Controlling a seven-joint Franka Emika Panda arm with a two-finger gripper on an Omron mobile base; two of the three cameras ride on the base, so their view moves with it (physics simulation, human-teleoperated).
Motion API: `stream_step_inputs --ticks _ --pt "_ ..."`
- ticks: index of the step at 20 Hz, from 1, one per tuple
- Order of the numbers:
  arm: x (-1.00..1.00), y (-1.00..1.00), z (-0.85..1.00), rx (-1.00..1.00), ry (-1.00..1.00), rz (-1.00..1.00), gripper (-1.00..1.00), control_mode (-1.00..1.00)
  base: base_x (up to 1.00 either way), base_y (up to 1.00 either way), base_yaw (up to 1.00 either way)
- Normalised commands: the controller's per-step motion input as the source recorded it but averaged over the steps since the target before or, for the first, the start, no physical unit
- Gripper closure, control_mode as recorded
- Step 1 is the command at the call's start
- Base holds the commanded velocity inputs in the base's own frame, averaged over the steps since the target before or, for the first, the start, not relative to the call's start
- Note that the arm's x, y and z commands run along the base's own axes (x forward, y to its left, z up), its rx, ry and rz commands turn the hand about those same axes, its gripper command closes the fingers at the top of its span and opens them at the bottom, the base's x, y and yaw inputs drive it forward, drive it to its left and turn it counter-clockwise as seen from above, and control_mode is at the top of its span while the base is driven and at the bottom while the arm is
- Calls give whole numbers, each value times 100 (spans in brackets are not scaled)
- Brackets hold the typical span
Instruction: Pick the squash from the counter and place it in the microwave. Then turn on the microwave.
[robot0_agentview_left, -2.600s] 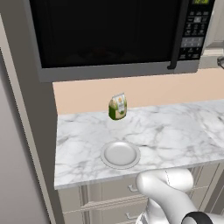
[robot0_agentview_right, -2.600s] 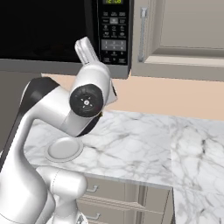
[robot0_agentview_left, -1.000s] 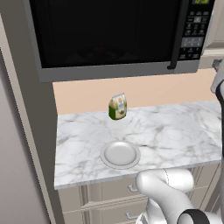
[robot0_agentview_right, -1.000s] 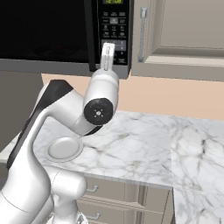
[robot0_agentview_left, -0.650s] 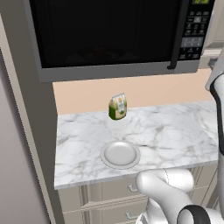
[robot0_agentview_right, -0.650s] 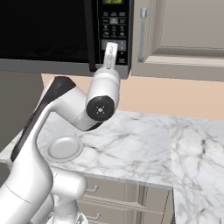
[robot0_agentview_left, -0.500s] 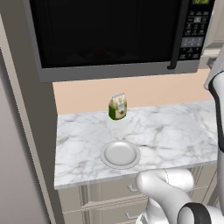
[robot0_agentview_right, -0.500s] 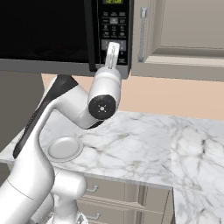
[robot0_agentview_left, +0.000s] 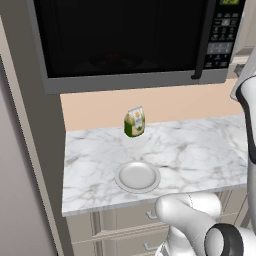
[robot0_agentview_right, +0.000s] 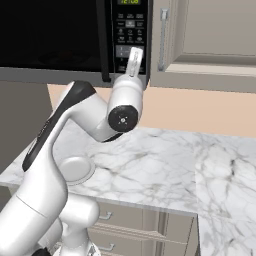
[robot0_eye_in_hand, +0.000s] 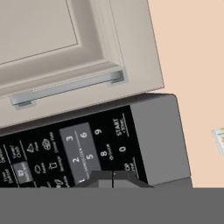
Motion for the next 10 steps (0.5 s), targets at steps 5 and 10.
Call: stream_step_inputs --ticks 5,10 --pt "20 -6 -6 1 0 0 100 -100 0 0 0" --pt "19 -6 -7 1 0 0 100 -100 0 0 0"
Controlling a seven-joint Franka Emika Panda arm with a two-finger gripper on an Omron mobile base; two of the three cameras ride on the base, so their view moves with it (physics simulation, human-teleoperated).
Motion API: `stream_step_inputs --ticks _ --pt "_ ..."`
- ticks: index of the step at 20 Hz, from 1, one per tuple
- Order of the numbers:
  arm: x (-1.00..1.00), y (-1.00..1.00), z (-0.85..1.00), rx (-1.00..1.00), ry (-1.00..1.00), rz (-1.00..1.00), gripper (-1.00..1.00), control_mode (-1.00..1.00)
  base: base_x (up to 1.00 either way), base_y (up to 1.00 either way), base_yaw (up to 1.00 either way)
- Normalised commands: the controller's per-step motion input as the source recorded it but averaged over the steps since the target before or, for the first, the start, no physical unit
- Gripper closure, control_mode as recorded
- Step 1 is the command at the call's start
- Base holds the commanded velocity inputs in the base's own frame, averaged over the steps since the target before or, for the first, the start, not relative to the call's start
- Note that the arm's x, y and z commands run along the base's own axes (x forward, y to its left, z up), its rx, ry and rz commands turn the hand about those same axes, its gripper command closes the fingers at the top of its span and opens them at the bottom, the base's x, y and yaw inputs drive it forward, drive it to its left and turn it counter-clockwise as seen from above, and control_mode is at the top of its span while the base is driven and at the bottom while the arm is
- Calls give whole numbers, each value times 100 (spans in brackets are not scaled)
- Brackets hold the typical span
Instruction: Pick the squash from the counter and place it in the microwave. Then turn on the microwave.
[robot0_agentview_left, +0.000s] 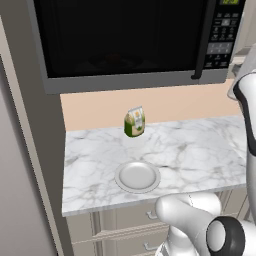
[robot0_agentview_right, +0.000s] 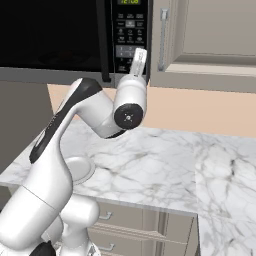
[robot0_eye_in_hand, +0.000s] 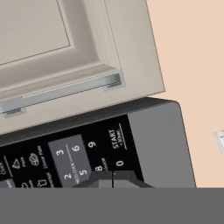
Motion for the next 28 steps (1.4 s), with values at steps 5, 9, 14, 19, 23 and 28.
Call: stream_step_inputs --ticks 5,9,14,19,23,28 --pt "17 -5 -4 1 0 0 100 -100 0 0 0" --pt "20 -3 -5 0 0 0 100 -100 0 0 0" --pt "17 -4 -2 0 0 0 100 -100 0 0 0" --pt "16 -6 -1 1 0 0 100 -100 0 0 0" --pt "16 -6 -3 0 0 0 100 -100 0 0 0" --pt "17 -2 -2 0 0 0 100 -100 0 0 0"
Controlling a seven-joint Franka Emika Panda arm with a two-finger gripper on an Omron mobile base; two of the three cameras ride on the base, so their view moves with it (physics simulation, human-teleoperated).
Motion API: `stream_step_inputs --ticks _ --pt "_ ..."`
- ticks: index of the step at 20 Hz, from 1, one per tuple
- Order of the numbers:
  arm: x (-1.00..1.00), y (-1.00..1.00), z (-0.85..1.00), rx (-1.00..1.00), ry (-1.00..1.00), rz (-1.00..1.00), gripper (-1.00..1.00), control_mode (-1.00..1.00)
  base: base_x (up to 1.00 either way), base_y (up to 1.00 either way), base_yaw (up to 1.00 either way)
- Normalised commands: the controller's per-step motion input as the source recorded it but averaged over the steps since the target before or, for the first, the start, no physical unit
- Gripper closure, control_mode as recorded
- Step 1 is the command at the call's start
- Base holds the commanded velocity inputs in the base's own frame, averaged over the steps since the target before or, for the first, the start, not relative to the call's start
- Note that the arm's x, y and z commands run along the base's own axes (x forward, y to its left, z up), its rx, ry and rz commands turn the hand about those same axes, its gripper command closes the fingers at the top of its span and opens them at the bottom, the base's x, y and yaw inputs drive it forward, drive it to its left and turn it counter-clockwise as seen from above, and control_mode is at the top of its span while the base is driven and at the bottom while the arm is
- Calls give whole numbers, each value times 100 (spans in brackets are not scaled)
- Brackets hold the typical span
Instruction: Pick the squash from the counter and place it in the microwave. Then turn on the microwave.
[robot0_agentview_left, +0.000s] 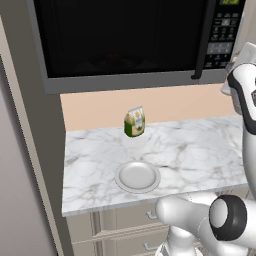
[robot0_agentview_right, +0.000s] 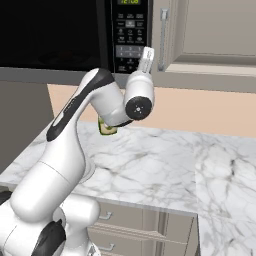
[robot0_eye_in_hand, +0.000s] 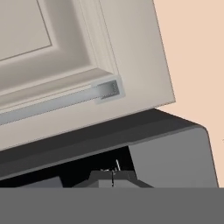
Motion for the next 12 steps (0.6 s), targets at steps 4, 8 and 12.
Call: stream_step_inputs --ticks 4,8,12 --pt "16 -3 -2 0 0 0 100 -100 0 0 0" --pt "15 -5 -4 0 0 0 100 -100 0 0 0" --pt "14 -5 -6 0 0 0 100 -100 0 0 0"
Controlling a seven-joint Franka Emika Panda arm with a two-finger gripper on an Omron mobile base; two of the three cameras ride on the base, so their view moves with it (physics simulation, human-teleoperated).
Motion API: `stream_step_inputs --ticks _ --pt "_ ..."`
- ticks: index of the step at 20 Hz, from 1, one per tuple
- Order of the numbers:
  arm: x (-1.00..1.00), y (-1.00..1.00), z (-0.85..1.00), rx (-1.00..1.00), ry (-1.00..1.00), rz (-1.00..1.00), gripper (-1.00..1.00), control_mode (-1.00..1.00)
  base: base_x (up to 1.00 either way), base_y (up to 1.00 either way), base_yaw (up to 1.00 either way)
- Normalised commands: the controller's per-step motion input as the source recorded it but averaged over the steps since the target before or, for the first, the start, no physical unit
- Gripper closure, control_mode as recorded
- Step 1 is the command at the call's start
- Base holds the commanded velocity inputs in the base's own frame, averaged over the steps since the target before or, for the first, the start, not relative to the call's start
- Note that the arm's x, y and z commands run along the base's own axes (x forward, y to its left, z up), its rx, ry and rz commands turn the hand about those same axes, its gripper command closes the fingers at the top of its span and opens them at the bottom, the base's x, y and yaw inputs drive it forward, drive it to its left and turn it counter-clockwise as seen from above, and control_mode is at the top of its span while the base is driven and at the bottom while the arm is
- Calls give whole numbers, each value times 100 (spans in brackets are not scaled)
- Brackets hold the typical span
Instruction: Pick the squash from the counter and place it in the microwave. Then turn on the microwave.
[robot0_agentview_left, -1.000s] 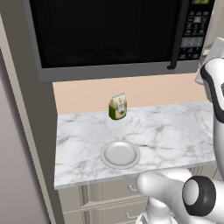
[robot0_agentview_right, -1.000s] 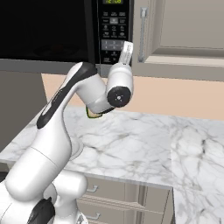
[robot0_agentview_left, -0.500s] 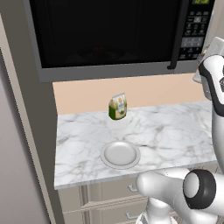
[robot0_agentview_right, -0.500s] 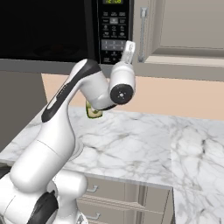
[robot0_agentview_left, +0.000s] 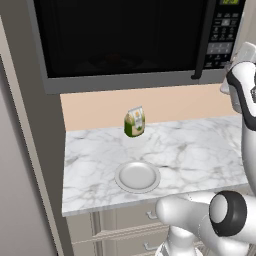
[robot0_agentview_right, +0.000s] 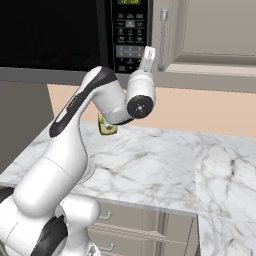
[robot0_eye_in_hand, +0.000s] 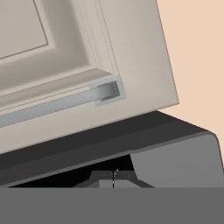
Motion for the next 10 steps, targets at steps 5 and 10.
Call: stream_step_inputs --ticks 5,10 --pt "16 -2 -7 0 0 0 100 -100 0 0 0" --pt "7 0 -5 0 1 0 100 -100 0 0 0"
